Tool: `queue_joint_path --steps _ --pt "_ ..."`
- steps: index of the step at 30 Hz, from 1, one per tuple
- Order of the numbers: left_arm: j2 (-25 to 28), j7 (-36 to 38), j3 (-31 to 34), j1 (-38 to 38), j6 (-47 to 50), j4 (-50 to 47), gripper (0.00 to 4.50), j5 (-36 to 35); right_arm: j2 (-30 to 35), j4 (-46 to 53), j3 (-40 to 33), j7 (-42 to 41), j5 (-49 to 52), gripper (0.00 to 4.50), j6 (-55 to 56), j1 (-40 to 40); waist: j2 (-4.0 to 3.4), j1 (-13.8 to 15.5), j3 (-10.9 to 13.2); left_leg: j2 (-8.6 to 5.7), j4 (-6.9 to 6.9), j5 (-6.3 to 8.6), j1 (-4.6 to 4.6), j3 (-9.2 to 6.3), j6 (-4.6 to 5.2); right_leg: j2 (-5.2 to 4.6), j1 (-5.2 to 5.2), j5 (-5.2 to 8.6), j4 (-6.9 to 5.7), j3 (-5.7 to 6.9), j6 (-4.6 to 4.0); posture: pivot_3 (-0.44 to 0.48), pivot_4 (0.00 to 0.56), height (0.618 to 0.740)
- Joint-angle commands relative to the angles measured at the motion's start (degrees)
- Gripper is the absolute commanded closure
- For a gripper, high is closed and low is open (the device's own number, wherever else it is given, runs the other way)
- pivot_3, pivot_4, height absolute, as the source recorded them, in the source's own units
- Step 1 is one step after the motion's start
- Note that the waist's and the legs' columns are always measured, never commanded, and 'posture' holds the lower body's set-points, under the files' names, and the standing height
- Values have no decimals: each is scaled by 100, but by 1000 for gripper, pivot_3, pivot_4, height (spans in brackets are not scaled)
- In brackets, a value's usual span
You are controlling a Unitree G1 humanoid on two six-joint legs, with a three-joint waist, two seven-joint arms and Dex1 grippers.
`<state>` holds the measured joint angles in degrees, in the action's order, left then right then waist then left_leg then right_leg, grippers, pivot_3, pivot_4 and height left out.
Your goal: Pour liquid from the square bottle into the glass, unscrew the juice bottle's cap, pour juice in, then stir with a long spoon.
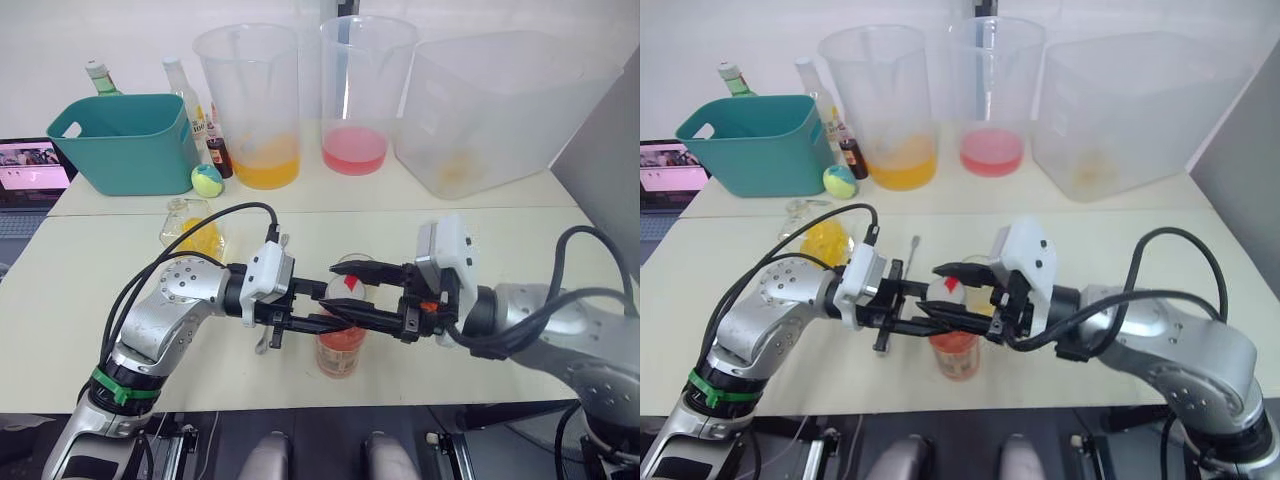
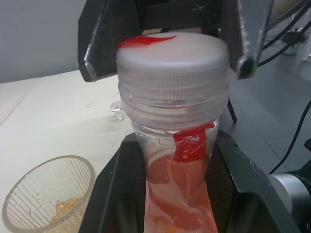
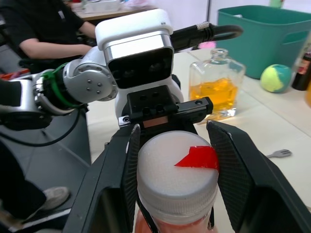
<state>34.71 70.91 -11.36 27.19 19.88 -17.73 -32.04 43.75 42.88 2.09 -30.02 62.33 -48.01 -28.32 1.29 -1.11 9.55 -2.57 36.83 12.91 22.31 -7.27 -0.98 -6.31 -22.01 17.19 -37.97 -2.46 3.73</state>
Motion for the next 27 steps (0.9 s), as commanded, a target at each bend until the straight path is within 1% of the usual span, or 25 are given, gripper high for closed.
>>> queue_joint_path --steps 1,2,4,5,8,9,11,16,21,22,24,27 --pt "-20 64 -258 79 78 33 3300 196 21 -1031 785 -1841 -676 2804 379 -424 0 -7 0 2 0 0 -3 3 0 2 3 0 1 -1 0 0 150 738" --pt "-39 64 -267 111 71 58 3300 208 26 -1357 1016 -2477 -825 2804 480 -595 0 -8 0 5 0 0 -4 3 0 5 5 0 2 0 0 0 150 738" --pt "-67 65 -268 139 42 76 3300 230 -33 -1969 1430 -3424 -1193 2804 663 -984 -1 -16 0 8 1 0 -12 6 0 7 11 0 3 0 0 0 150 738" --pt "-85 65 -269 160 37 89 3300 241 -69 -2180 1543 -3703 -1350 2804 732 -1121 -1 -17 -1 10 0 0 -13 7 0 9 13 0 4 1 0 0 150 738" --pt "-91 48 -232 163 60 70 3300 226 -84 -2743 1984 -5359 -1614 2804 955 -1703 -5 12 -3 13 0 0 -18 3 0 10 22 0 4 2 0 0 150 738" --pt "-86 44 -219 151 65 61 3300 220 -156 -2943 2047 -5729 -1655 2804 998 -1886 -5 21 -3 12 2 1 -21 4 0 10 24 0 5 3 0 0 150 738" --pt "-78 45 -204 121 73 35 3300 217 -286 -3262 2133 -6127 -1769 2804 1144 -2168 -5 28 -3 11 1 1 -22 2 0 10 30 0 10 3 0 0 150 738" --pt "-68 34 -188 46 67 -49 3300 225 -121 -3567 2550 -6248 -1614 2804 1480 -2651 -4 39 -4 6 1 2 -2 -9 -1 3 6 -1 7 5 -1 0 150 738" --pt "-60 -18 -166 -27 84 -140 3300 223 -306 -3652 2157 -6230 -1760 2804 1559 -2668 -4 38 -4 0 0 2 7 -7 -3 -5 -7 -1 4 4 -2 0 150 738" --pt "-59 -28 -160 -39 88 -159 3300 220 -358 -3649 2037 -6096 -1807 2804 1527 -2653 -4 36 -4 0 1 2 7 -8 -3 -5 -7 -1 4 4 -2 0 150 738" --pt "-66 -54 -144 -71 85 -198 3300 211 -303 -3489 1742 -5794 -1826 1769 1374 -2629 -4 37 -3 0 1 2 7 -7 -3 -4 -8 -1 3 4 -2 0 150 738" --pt "-59 -90 -146 -121 81 -270 3300 206 -198 -2915 866 -5030 -1300 773 960 -2509 -4 42 -3 -2 2 2 18 -8 -4 -6 -20 -1 -1 3 -2 0 150 738"
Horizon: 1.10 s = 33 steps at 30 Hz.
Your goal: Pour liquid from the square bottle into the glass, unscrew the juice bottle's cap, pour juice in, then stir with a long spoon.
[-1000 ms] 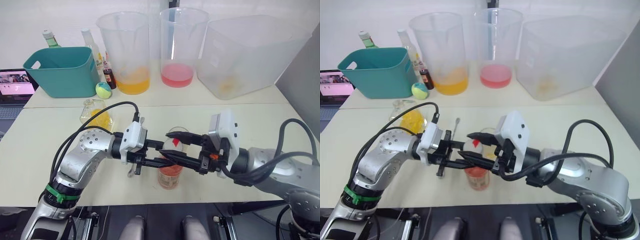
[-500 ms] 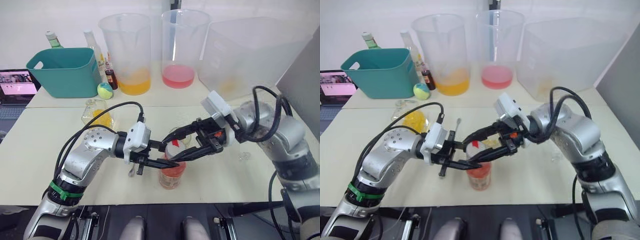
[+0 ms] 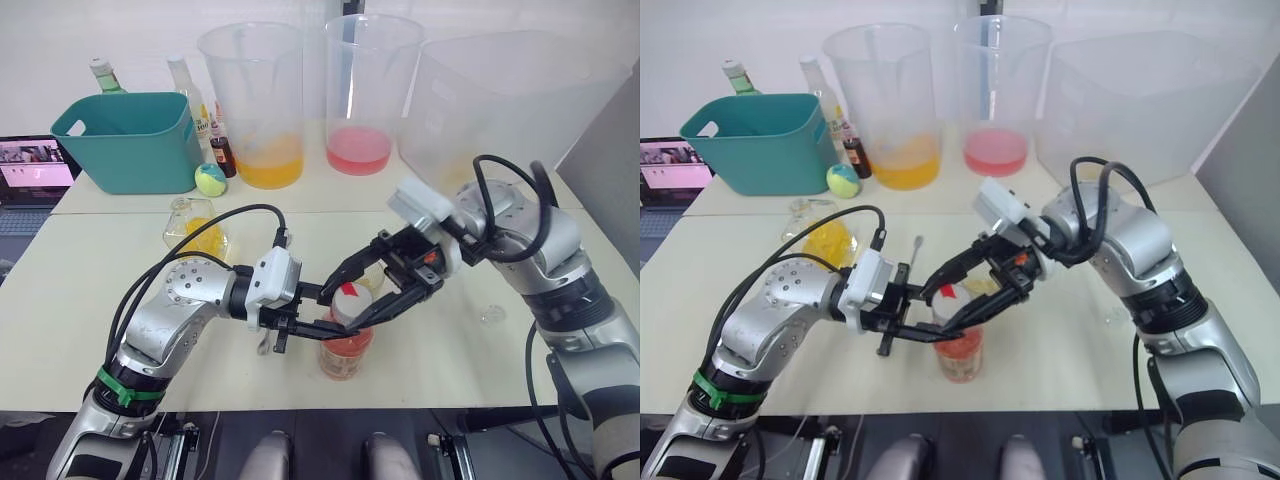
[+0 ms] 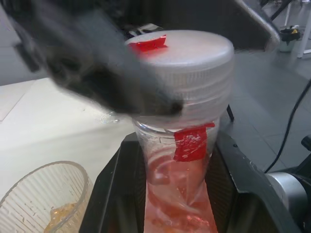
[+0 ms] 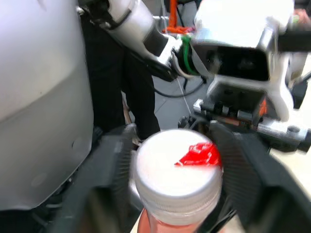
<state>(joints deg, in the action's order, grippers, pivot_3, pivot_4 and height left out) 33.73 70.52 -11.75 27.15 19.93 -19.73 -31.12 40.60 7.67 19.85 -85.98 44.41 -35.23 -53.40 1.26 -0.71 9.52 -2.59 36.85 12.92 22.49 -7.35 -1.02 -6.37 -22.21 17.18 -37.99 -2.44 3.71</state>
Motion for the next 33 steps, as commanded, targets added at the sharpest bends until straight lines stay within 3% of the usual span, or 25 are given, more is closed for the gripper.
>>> queue_joint_path --steps 1,2,3,9,15,24,33 --pt "41 -60 -109 -124 76 -84 3300 113 137 752 -1095 716 607 420 -415 49 0 5 0 -2 1 -1 5 -1 -1 -3 -4 0 -1 0 0 0 150 738" --pt "44 -79 -108 -145 78 -116 3300 112 239 1116 -1389 1009 820 87 -576 246 0 7 0 -4 1 -1 9 -3 -2 -5 -6 0 -1 0 0 0 150 738" --pt "49 -94 -105 -171 80 -149 3300 111 305 1390 -1597 1231 975 36 -706 396 0 17 0 -4 1 -1 9 -3 -2 -5 -5 0 -1 1 0 0 150 738" --pt "67 -166 -94 -284 125 -249 3300 74 435 3131 -2564 3735 1622 36 -1531 1841 1 21 0 -6 0 -1 10 -4 -1 -7 -3 0 -1 1 0 0 150 738" --pt "87 -178 -60 -342 112 -244 3300 50 71 4214 -2650 5934 1661 36 -1764 2761 1 5 0 -8 0 -1 9 -1 -1 -7 -1 0 0 0 1 0 150 738" --pt "111 -86 -42 -275 62 -99 3300 44 84 4466 -2597 7344 2558 36 -1838 2826 1 -6 0 -8 0 -1 8 -2 0 -6 2 0 0 1 1 0 150 738" --pt "130 -49 -28 -230 52 -28 3300 48 318 4419 -2430 7639 2894 2887 -1741 2738 1 -12 0 -5 -1 -1 3 -1 0 -3 6 1 1 1 1 0 150 738"
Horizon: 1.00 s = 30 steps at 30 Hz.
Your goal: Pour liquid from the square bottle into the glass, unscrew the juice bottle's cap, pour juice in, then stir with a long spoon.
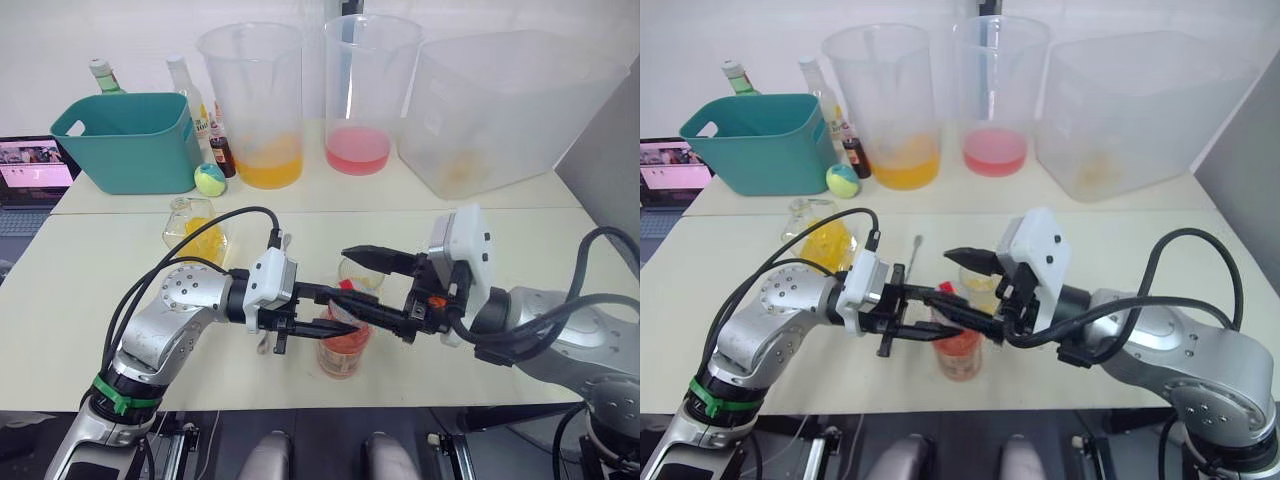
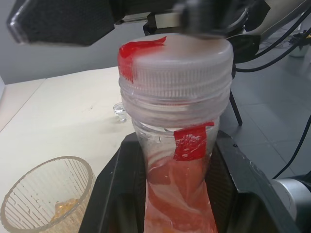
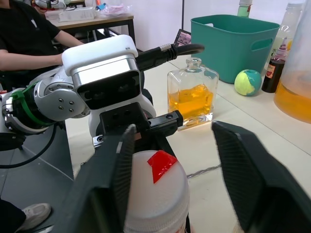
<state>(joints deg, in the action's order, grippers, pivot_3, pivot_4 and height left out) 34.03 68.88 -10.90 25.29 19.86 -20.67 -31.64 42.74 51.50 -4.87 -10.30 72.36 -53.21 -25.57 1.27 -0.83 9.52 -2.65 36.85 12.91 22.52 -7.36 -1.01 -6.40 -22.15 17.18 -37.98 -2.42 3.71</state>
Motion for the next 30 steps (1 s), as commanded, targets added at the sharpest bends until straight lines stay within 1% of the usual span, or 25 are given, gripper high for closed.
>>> queue_joint_path --steps 1,4,5,7,8,14,17,19,20,29,30 --pt "100 115 -115 -42 60 69 3300 102 124 28 60 73 103 3272 72 -48 0 0 0 0 0 0 0 0 0 0 0 0 0 0 0 0 150 738" --pt "106 118 -107 -27 70 81 3300 98 173 -23 108 45 129 4253 112 -78 0 -1 0 0 0 0 -2 1 0 0 2 0 0 0 0 0 150 738" --pt "109 117 -103 -25 75 82 3300 95 179 -50 105 37 160 4457 137 -88 0 -1 0 1 0 0 -3 1 0 1 2 0 0 0 0 0 150 738" --pt "119 115 -100 -31 88 79 3300 92 163 -121 29 91 308 4457 224 -89 0 -1 0 2 0 0 -3 1 0 2 2 0 0 0 0 0 150 738" --pt "122 113 -99 -33 94 76 3300 90 162 -135 -6 105 457 3927 274 -75 0 -1 0 2 0 0 -3 1 0 2 2 0 0 -1 0 0 150 738" --pt "137 120 -94 -26 130 62 3300 77 541 -37 0 46 1081 1883 295 -29 0 0 0 2 0 0 -2 2 0 1 2 0 1 -1 0 0 150 738" --pt "148 123 -95 -28 152 49 3300 62 681 10 58 85 1040 849 311 -24 0 1 0 4 0 0 -2 2 1 3 2 0 1 0 0 0 150 738" --pt "147 122 -98 -16 162 55 3300 58 719 -5 154 124 815 204 294 -31 0 1 0 4 0 0 -2 2 1 3 2 0 2 -1 0 0 150 738" --pt "148 121 -101 -13 168 55 3300 56 726 -14 199 120 781 54 284 -3 0 0 0 4 0 0 -2 2 1 3 2 0 2 -1 0 0 150 738" --pt "147 131 -114 32 196 67 3300 52 674 1 299 132 655 54 362 124 1 1 0 4 0 0 -2 2 1 4 2 0 2 -1 0 0 150 738" --pt "148 137 -117 41 199 68 3300 52 639 -7 316 157 637 286 381 129 1 1 0 4 0 0 -2 2 1 4 2 0 2 -1 0 0 150 738"
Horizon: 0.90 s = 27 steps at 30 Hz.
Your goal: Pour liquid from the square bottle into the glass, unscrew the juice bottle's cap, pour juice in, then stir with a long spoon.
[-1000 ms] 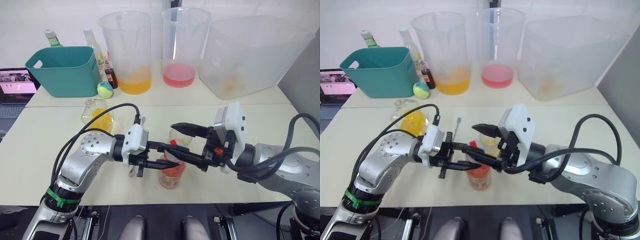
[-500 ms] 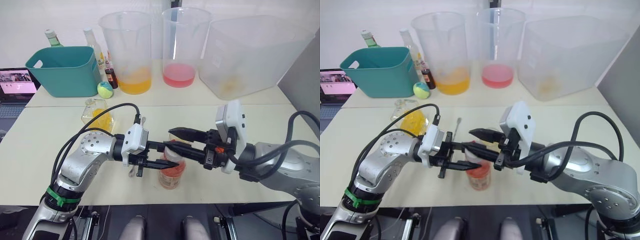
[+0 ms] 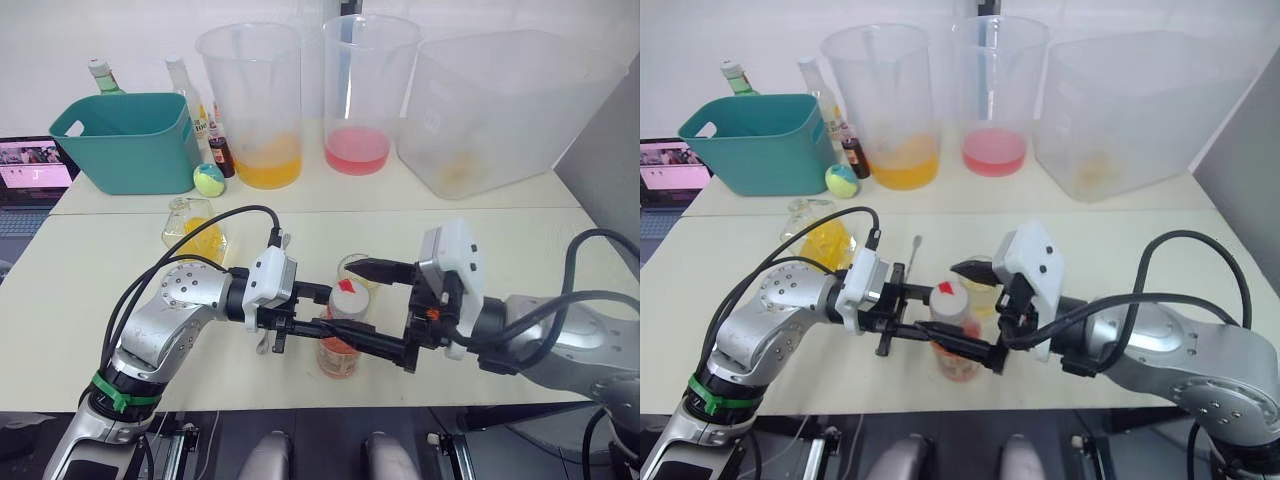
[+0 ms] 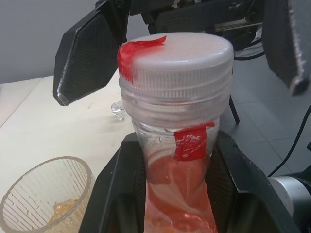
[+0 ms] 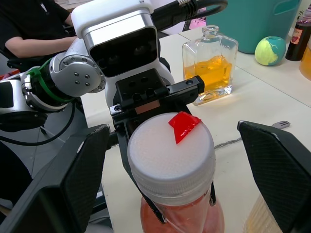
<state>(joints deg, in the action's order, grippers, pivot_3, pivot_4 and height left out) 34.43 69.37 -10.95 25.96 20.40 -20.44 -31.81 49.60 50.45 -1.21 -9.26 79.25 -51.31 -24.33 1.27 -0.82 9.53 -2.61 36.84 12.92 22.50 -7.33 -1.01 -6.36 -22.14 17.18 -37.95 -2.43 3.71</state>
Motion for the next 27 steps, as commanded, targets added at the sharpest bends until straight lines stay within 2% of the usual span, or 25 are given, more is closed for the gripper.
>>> queue_joint_path --steps 1,6,8,13,17,19,21,24,27 --pt "108 92 -112 -19 147 46 3300 69 -74 96 -37 73 -73 583 207 6 0 0 0 0 0 0 0 0 0 0 0 0 0 0 0 0 150 738" --pt "116 101 -106 3 185 38 3300 68 -155 74 12 132 -183 2261 240 10 0 -1 0 0 0 0 0 0 0 0 0 0 0 0 0 0 150 738" --pt "119 107 -101 19 199 45 3300 69 -178 51 23 115 -240 2745 250 2 0 -1 0 0 0 0 0 0 0 1 0 0 0 0 0 0 150 738" --pt "116 112 -107 43 195 73 3300 89 -284 -83 76 -308 -478 2745 324 -42 0 -3 0 1 0 0 0 0 0 2 0 0 0 0 0 0 150 738" --pt "81 116 -135 100 173 144 3300 123 -231 -491 351 -1961 -1055 2745 489 -237 0 -13 0 2 0 0 -2 2 0 4 0 0 2 0 0 0 150 738" --pt "53 141 -152 149 152 212 3300 140 -82 -1072 720 -3451 -1383 2745 520 -664 0 -24 0 6 1 0 -3 4 0 8 2 0 1 0 0 0 150 738" --pt "41 234 -175 200 101 303 3300 160 65 -1780 1321 -5198 -1949 2745 664 -1370 -2 -39 1 11 1 0 -9 11 0 12 6 0 4 -2 0 0 150 738" --pt "61 319 -191 213 93 333 3300 159 -86 -2744 2160 -7138 -2813 2745 1074 -2373 -3 -49 1 18 -1 1 -10 12 1 18 7 1 9 1 1 0 150 738" --pt "99 326 -176 197 102 322 3300 166 -456 -3602 2796 -8186 -3605 2745 1584 -3093 -3 -57 1 20 -1 6 -9 12 9 18 3 1 8 2 0 0 150 738"
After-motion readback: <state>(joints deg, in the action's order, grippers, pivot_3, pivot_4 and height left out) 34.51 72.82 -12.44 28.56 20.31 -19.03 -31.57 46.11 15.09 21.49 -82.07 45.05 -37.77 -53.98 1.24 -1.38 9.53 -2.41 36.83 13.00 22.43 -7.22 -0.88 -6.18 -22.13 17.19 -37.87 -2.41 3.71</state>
